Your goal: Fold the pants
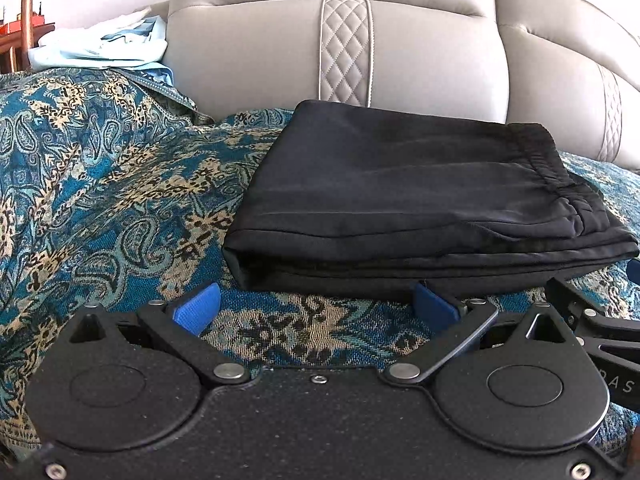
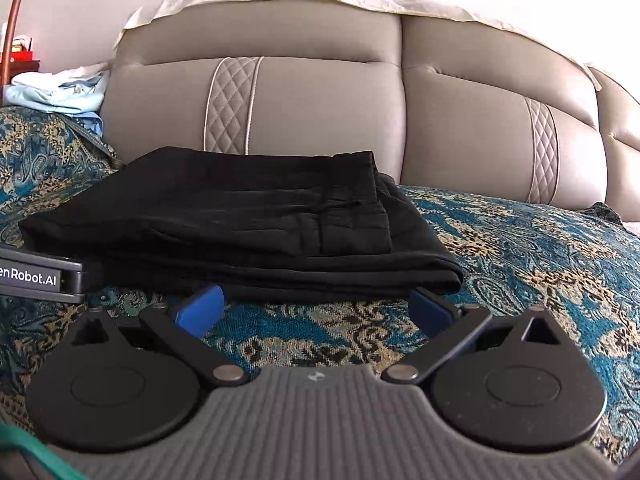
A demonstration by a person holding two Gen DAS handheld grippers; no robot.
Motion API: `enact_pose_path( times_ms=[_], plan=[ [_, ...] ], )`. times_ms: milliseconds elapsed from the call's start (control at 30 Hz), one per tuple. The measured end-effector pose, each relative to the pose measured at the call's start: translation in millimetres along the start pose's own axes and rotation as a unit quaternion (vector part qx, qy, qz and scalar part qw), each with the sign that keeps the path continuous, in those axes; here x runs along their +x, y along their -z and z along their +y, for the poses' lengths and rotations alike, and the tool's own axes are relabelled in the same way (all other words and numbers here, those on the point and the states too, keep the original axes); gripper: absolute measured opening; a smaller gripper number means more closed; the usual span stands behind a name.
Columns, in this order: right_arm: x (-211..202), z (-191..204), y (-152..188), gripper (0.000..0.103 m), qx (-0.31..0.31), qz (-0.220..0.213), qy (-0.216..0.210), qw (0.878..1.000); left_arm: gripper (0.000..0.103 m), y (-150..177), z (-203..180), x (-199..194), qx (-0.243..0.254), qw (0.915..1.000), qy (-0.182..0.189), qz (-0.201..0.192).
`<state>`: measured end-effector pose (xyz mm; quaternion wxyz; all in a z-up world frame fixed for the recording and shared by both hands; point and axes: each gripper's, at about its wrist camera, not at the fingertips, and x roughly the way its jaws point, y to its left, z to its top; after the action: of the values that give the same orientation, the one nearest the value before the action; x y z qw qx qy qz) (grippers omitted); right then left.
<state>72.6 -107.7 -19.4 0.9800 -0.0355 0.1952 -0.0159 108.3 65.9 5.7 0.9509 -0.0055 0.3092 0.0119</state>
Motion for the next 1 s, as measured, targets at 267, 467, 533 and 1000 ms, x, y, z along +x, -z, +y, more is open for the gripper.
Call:
enact_pose_path(
  times_ms=[267, 467, 533, 1000],
  plan=[
    [3.3, -1.1, 1.0, 0.103, 0.005, 0.009, -0.005, 1.0, 0.103, -0.3, -0.2, 1.9, 0.003, 1.0, 0.001, -0.001],
    [5.2, -2.8, 1.7, 0.103, 0.008, 0.012, -0.008, 1.0, 0.103, -0.1, 0.1, 2.7, 0.004, 1.0, 0.002, -0.001],
    [5.7, -3.1, 1.6, 0.103, 0.009, 0.013, -0.01, 1.0, 0.103, -0.1, -0.2, 2.9, 0.005, 1.0, 0.002, -0.001],
    [6.8, -2.7, 1.6, 0.103, 0.007, 0.013, -0.011, 1.0, 0.103, -0.8, 0.4, 4.0, 0.001, 1.0, 0.004, 0.0]
  ],
)
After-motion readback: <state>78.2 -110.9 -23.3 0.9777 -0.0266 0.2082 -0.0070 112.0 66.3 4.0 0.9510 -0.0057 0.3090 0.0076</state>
